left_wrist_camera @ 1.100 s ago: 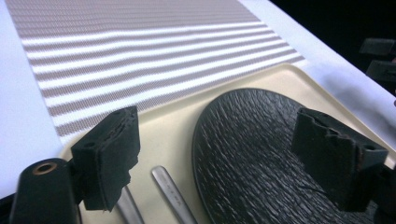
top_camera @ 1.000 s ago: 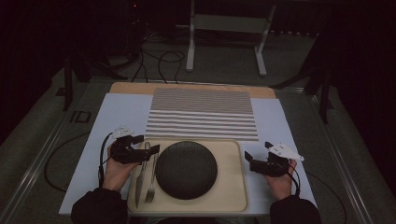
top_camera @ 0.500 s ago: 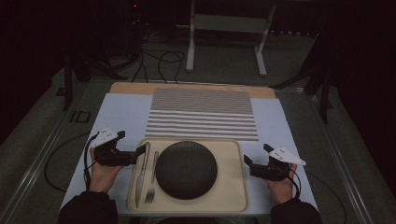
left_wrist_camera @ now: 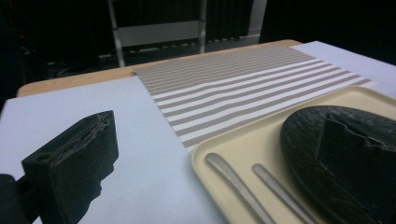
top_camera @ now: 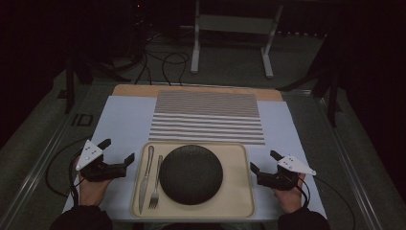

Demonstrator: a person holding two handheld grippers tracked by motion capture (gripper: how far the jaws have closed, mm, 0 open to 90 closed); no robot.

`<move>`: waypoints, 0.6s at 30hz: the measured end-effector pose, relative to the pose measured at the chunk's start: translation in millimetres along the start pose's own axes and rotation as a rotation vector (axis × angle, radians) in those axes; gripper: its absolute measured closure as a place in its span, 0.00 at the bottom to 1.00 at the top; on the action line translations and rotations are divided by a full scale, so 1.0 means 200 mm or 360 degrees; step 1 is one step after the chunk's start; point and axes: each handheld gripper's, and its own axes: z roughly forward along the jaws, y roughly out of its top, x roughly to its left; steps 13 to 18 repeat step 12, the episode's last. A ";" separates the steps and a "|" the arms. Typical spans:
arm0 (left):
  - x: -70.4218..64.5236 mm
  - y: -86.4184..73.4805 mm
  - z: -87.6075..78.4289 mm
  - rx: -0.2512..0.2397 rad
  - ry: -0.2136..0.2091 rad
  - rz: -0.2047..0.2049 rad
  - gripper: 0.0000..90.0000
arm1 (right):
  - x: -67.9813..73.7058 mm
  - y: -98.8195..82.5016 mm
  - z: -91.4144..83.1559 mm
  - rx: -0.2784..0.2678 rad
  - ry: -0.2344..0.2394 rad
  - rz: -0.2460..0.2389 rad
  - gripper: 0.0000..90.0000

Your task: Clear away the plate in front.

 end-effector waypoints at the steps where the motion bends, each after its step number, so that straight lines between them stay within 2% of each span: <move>1: 0.00 -0.01 0.00 0.0011 0.0009 0.0011 0.00 | 0.00 0.00 0.00 -0.0003 0.0000 0.0003 0.09; 7: 0.00 -0.05 0.01 0.0046 0.0044 0.0044 0.00 | 0.00 0.00 -0.01 -0.0034 0.0006 -0.0001 0.09; 18: -0.01 -0.05 0.02 0.0020 0.0043 0.0039 0.00 | 0.00 0.00 -0.02 -0.0038 0.0008 -0.0010 0.09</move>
